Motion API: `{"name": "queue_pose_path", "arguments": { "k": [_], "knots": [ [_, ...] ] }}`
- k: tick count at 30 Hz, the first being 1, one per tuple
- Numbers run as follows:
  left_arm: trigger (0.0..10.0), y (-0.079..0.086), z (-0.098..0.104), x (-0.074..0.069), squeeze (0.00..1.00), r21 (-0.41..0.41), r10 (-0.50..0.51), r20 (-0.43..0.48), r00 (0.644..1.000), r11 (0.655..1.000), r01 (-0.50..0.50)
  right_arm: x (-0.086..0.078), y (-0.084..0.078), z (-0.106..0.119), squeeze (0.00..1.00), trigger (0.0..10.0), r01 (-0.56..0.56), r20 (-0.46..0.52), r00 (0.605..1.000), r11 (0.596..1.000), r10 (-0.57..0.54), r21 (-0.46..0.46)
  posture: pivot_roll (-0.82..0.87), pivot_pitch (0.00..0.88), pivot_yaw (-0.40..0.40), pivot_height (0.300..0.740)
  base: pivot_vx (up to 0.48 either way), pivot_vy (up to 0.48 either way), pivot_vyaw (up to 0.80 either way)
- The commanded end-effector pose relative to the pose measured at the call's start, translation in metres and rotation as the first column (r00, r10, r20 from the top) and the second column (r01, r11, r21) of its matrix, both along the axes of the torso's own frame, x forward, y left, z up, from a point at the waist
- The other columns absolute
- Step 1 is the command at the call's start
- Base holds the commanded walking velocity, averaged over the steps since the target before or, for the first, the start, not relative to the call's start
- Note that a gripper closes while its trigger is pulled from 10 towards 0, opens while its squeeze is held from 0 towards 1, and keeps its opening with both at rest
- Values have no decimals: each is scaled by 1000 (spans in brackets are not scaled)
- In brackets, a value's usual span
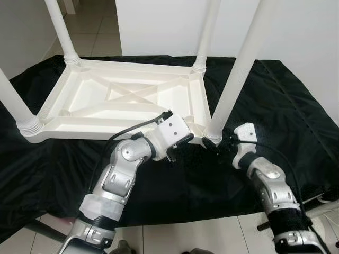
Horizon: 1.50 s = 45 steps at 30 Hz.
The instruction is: Building children table
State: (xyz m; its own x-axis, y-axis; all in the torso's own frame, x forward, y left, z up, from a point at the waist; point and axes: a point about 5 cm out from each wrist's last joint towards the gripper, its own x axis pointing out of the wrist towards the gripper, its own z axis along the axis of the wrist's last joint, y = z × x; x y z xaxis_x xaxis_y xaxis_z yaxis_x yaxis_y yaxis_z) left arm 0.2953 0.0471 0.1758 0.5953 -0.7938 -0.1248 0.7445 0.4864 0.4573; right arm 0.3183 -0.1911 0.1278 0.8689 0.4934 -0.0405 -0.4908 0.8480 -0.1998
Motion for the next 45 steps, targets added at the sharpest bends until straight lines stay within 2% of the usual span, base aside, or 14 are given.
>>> {"name": "queue_pose_path", "arguments": {
  "k": [1,8,14,15,18,19,31,32,34,35,39,42,43,45],
  "knots": [
    [10000,-1,0,-1,0,7,-4,19,1000,1000,3,3,-2,-2,0,10000,-39,-17,999,998,38,-43,-57,0,-23,740,0,0,0],
    [10000,-6,3,-2,0,25,-54,27,998,998,53,24,-1,4,0,10000,-88,-43,995,994,85,-69,-57,0,-9,740,0,0,0],
    [10000,-13,3,-7,0,18,-93,22,995,996,92,33,26,-3,0,10000,-146,-51,989,984,142,-99,-46,0,-9,740,0,0,0],
    [10000,-13,4,-7,0,14,-91,23,996,996,91,33,30,-4,0,8745,-155,-52,987,984,151,-91,-46,0,-9,740,0,0,0],
    [10000,-13,4,-7,0,14,-91,23,996,996,91,33,30,-4,0,8745,-155,-52,987,984,151,-91,-46,0,-9,740,0,0,0],
    [10000,-14,4,-6,0,9,-85,24,996,996,85,32,32,-8,0,0,-162,-65,985,984,157,-77,-43,0,-12,740,0,0,0],
    [10000,-15,1,-8,0,3,-70,22,997,998,70,26,9,-19,0,0,-70,-90,993,997,72,23,-46,0,-17,740,0,0,0],
    [10000,-15,0,-9,0,3,-68,19,997,998,68,26,7,-21,0,2588,-38,-94,995,998,42,46,-50,0,-11,740,0,0,0],
    [10000,-15,0,-9,0,3,-67,16,998,998,67,25,6,-22,0,2588,-16,-98,995,998,21,59,-50,0,-11,740,0,0,0],
    [10000,-15,-1,-9,0,2,-67,11,998,998,67,25,5,-24,0,10000,8,-101,995,997,1,81,-52,0,-9,740,0,0,0],
    [10000,-16,-2,-11,0,-1,-71,6,997,997,71,26,6,-25,0,10000,54,-108,993,992,-41,113,-51,0,-7,740,0,0,0],
    [10000,-16,-2,-12,0,-3,-74,1,997,997,74,29,4,-27,0,10000,189,-106,978,980,-182,61,-53,0,-8,740,0,0,0],
    [10000,-16,-2,-11,0,-9,-62,2,998,998,62,31,7,-30,0,10000,302,-118,949,952,-294,56,-56,0,-7,740,0,0,0],
    [10000,-16,-2,-11,0,-9,-62,2,998,998,62,31,7,-30,0,10000,302,-118,949,952,-294,56,-56,0,-7,740,0,0,0]
  ]
}}
